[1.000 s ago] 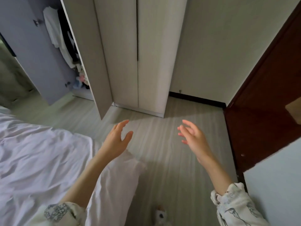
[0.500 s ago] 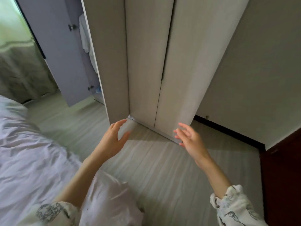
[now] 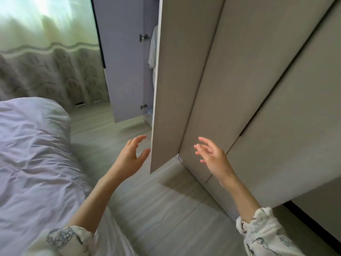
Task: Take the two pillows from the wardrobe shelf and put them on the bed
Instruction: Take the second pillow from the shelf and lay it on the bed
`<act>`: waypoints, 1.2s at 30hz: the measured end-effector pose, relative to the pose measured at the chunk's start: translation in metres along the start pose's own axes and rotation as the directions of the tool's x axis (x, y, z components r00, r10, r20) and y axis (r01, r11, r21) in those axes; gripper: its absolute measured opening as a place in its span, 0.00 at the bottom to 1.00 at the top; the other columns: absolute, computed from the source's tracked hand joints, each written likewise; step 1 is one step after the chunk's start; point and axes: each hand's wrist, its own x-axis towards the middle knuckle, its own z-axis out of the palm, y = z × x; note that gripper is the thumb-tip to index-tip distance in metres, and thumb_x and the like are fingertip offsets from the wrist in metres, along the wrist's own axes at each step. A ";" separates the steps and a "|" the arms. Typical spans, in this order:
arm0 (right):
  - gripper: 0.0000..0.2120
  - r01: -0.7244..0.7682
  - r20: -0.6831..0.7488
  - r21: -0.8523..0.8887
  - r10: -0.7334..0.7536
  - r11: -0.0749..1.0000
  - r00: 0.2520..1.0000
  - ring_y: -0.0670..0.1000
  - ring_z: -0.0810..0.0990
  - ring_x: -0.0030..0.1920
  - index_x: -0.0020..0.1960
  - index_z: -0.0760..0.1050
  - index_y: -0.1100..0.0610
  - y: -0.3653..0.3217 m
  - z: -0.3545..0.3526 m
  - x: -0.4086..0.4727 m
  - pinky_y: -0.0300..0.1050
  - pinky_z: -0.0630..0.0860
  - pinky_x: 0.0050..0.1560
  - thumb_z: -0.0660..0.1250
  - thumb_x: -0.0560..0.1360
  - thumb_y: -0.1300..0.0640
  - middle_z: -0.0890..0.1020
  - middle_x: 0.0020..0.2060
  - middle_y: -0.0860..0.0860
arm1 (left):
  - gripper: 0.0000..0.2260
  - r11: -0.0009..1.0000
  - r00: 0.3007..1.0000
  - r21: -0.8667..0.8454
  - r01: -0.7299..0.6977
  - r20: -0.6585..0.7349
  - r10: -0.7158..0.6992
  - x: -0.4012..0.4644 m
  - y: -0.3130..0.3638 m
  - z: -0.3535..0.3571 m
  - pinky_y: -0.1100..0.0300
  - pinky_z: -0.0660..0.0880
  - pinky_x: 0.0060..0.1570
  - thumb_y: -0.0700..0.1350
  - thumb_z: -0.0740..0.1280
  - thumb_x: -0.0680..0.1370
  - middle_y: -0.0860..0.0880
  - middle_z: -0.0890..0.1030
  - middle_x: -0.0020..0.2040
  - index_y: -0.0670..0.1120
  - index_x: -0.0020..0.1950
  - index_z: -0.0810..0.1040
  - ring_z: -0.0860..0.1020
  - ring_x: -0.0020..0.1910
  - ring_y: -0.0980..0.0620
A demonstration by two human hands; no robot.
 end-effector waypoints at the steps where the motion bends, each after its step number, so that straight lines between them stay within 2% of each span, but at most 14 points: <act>1: 0.13 -0.001 0.023 0.006 0.001 1.000 1.000 0.48 0.79 0.54 0.62 0.71 0.47 -0.003 0.008 0.018 0.48 0.73 0.58 0.63 0.77 0.53 0.80 0.54 0.50 | 0.21 1.000 1.000 0.005 0.011 -0.013 -0.011 0.013 -0.004 -0.005 0.53 0.69 0.60 0.48 0.63 0.78 0.44 0.71 0.67 0.47 0.70 0.65 0.70 0.64 0.47; 7: 0.16 0.034 0.210 -0.013 -0.031 0.999 0.977 0.51 0.78 0.54 0.65 0.70 0.56 -0.027 0.082 0.128 0.46 0.72 0.56 0.62 0.77 0.57 0.79 0.55 0.55 | 0.21 0.989 0.977 0.001 0.147 -0.154 -0.145 0.073 -0.044 -0.039 0.51 0.71 0.60 0.46 0.64 0.77 0.44 0.71 0.66 0.46 0.70 0.66 0.71 0.64 0.47; 11: 0.17 0.086 0.341 -0.004 -0.080 0.996 0.936 0.50 0.77 0.53 0.65 0.70 0.57 -0.049 0.138 0.204 0.38 0.72 0.48 0.62 0.77 0.57 0.78 0.54 0.54 | 0.21 0.973 0.944 -0.003 0.229 -0.241 -0.223 0.123 -0.074 -0.068 0.51 0.71 0.60 0.45 0.65 0.77 0.43 0.71 0.66 0.45 0.69 0.67 0.72 0.63 0.46; 15: 0.18 0.128 0.415 0.005 -0.119 0.992 0.902 0.52 0.78 0.56 0.66 0.70 0.56 -0.076 0.188 0.285 0.46 0.73 0.54 0.63 0.77 0.55 0.78 0.54 0.55 | 0.21 0.960 0.903 -0.018 0.280 -0.333 -0.270 0.186 -0.095 -0.108 0.50 0.70 0.62 0.44 0.64 0.77 0.42 0.70 0.67 0.44 0.70 0.66 0.71 0.64 0.44; 18: 0.17 0.153 0.455 0.032 -0.151 0.988 0.878 0.51 0.78 0.54 0.66 0.70 0.56 -0.107 0.224 0.341 0.47 0.74 0.54 0.62 0.77 0.55 0.78 0.53 0.53 | 0.22 0.954 0.892 -0.011 0.299 -0.352 -0.284 0.233 -0.101 -0.139 0.47 0.69 0.64 0.44 0.64 0.77 0.41 0.70 0.67 0.43 0.70 0.66 0.70 0.65 0.44; 22: 0.18 0.201 0.478 0.062 -0.206 0.978 0.854 0.52 0.78 0.54 0.66 0.70 0.54 -0.152 0.276 0.410 0.49 0.74 0.56 0.62 0.77 0.53 0.79 0.54 0.53 | 0.21 0.954 0.853 0.000 0.300 -0.449 -0.268 0.291 -0.117 -0.184 0.47 0.70 0.63 0.42 0.64 0.77 0.40 0.71 0.67 0.41 0.69 0.67 0.71 0.65 0.43; 27: 0.18 0.189 0.472 0.130 -0.228 0.973 0.851 0.51 0.78 0.55 0.67 0.68 0.53 -0.198 0.333 0.487 0.51 0.76 0.57 0.61 0.78 0.52 0.78 0.56 0.52 | 0.20 0.957 0.839 0.065 0.284 -0.500 -0.215 0.372 -0.148 -0.233 0.53 0.69 0.63 0.43 0.64 0.77 0.42 0.73 0.64 0.42 0.69 0.68 0.72 0.64 0.46; 30: 0.19 0.193 0.428 0.154 -0.241 0.969 0.871 0.50 0.78 0.55 0.68 0.68 0.53 -0.219 0.357 0.533 0.51 0.74 0.60 0.61 0.78 0.52 0.79 0.54 0.51 | 0.19 0.970 0.854 0.076 0.232 -0.494 -0.165 0.432 -0.167 -0.260 0.54 0.69 0.62 0.43 0.64 0.77 0.43 0.74 0.63 0.44 0.68 0.69 0.72 0.62 0.48; 32: 0.19 0.198 0.390 0.147 -0.241 0.969 0.889 0.50 0.77 0.57 0.68 0.68 0.53 -0.229 0.368 0.568 0.51 0.73 0.61 0.60 0.78 0.52 0.78 0.57 0.52 | 0.19 0.976 0.871 0.083 0.202 -0.472 -0.140 0.479 -0.182 -0.278 0.54 0.70 0.61 0.44 0.65 0.77 0.43 0.74 0.62 0.44 0.68 0.69 0.73 0.61 0.47; 36: 0.18 0.219 0.245 0.103 -0.238 0.970 0.940 0.51 0.76 0.59 0.67 0.68 0.52 -0.248 0.379 0.652 0.53 0.72 0.63 0.60 0.78 0.52 0.77 0.60 0.53 | 0.19 0.987 0.930 0.127 0.099 -0.366 -0.047 0.577 -0.210 -0.309 0.58 0.69 0.57 0.45 0.64 0.77 0.45 0.74 0.62 0.46 0.68 0.69 0.73 0.60 0.49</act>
